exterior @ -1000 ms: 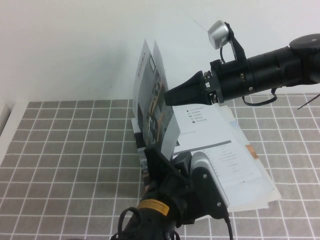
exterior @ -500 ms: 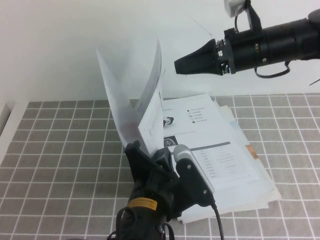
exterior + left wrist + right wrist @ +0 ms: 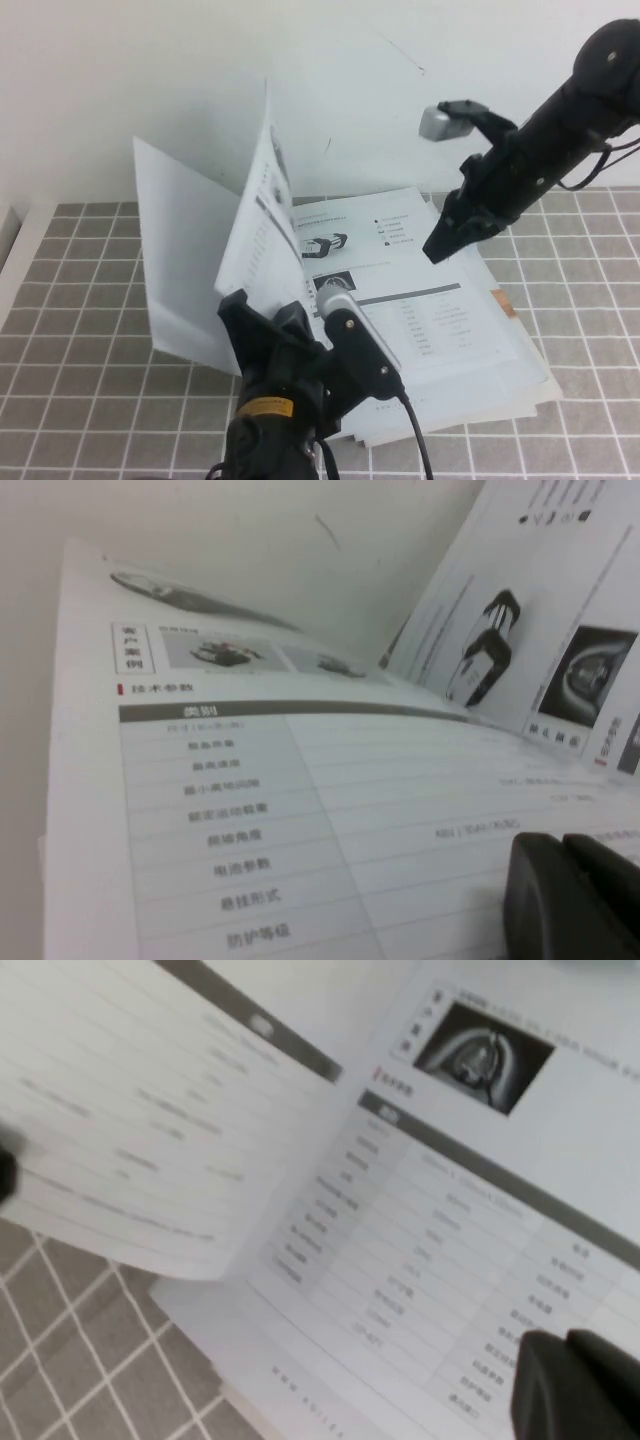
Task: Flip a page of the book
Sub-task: Open the closed book
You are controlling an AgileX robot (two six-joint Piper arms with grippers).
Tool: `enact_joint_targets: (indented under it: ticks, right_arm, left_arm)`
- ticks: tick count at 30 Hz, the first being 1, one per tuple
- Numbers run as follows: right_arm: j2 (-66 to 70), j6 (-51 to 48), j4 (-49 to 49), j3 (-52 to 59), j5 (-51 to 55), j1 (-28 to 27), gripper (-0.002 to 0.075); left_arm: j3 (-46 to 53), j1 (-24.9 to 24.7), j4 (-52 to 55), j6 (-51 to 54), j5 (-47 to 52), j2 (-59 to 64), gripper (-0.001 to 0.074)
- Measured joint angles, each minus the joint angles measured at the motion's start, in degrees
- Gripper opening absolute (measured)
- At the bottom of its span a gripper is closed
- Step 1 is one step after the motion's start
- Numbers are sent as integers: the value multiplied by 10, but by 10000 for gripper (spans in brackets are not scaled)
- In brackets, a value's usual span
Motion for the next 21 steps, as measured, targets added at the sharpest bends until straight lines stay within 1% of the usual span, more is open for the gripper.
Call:
enact_joint_targets:
  ticks: [3, 7, 10, 13, 16, 21]
  right_arm:
    - [19, 25, -46, 0, 0, 17, 3]
    - [35, 67, -111, 1, 0, 39, 0]
    - [37, 97, -135, 12, 0, 48, 0]
    - [37, 114, -143, 33, -15, 49, -1]
    - [37, 122, -154, 60, -39, 49, -1]
    - [37, 125, -179, 115, -65, 49, -1]
  left_arm:
    - [0, 0, -57, 0, -1, -9, -3]
    - [0, 0, -105, 8, 4, -31, -3]
    - [0, 9, -130, 19, 41, -53, -3]
    - [0, 37, -161, 22, 95, -78, -3]
    - [0, 82, -195, 42, 136, -100, -3]
    - [0, 190, -268, 110, 210, -114, -3]
